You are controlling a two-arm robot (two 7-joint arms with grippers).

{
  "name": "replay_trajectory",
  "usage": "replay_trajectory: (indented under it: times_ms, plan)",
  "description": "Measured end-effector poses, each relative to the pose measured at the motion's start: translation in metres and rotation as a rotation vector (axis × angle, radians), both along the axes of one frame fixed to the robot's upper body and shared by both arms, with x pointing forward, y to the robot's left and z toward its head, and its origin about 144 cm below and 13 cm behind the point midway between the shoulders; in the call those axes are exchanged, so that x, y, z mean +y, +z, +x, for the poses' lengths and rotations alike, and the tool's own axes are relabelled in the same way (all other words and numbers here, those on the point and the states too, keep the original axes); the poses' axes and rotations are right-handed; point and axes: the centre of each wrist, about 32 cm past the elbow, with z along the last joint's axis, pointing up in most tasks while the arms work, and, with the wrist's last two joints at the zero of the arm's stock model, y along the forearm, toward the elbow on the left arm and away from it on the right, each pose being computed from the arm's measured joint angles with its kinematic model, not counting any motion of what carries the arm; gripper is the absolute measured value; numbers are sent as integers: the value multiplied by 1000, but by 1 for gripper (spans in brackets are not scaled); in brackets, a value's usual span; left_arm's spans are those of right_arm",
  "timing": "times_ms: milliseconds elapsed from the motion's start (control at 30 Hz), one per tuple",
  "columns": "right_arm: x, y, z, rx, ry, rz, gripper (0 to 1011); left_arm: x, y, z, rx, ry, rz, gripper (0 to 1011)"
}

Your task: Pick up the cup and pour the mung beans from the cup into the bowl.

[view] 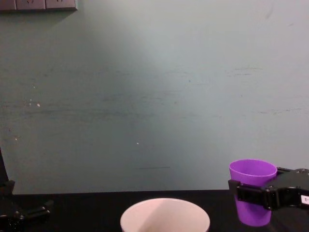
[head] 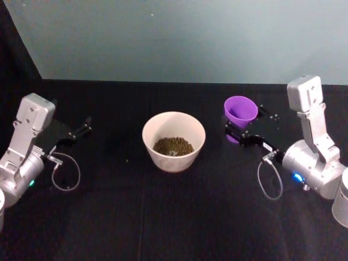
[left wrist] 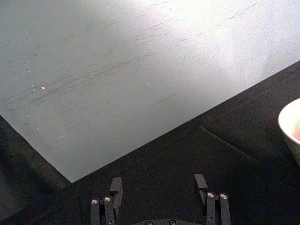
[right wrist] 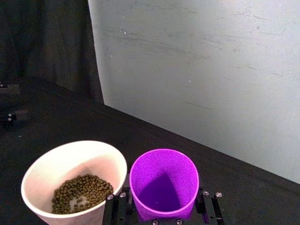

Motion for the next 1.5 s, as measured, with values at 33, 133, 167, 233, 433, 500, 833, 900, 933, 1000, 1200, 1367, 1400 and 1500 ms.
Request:
replay_trajectory:
  times_ms: [33,133,167,233,433,500,833,900,933,1000,1200,1367,1400,1500]
  plan:
    - [0,-1,0,0,3,4,726,0,0,0,0,0,0,1000]
    - [-2,-11,1,1,16,35,726,0,0,0,0,0,0,1000]
    - [-2,-14,1,1,20,43,726,0,0,0,0,0,0,1000]
    - [-3,-22,2,-3,31,54,726,0,0,0,0,0,0,1000]
    - [-4,-38,4,0,54,56,726,0,0,0,0,0,0,1000]
    - [-5,-44,4,7,57,57,726,0,0,0,0,0,0,1000]
    - [-9,-56,0,22,62,70,726,0,0,0,0,0,0,1000]
    - [-9,-57,-1,25,62,78,744,0,0,0,0,0,0,1000]
    - [-9,-57,-1,26,62,81,764,0,0,0,0,0,0,1000]
    - [-9,-58,-2,28,62,92,807,0,0,0,0,0,0,1000]
    - [-10,-59,-3,31,61,109,959,0,0,0,0,0,0,1000]
    - [-9,-54,-7,13,58,112,1003,0,0,0,0,0,0,1000]
    - [-8,-53,-7,7,58,113,1003,0,0,0,0,0,0,1000]
    - [-5,-44,-12,-27,54,127,1003,0,0,0,0,0,0,1000]
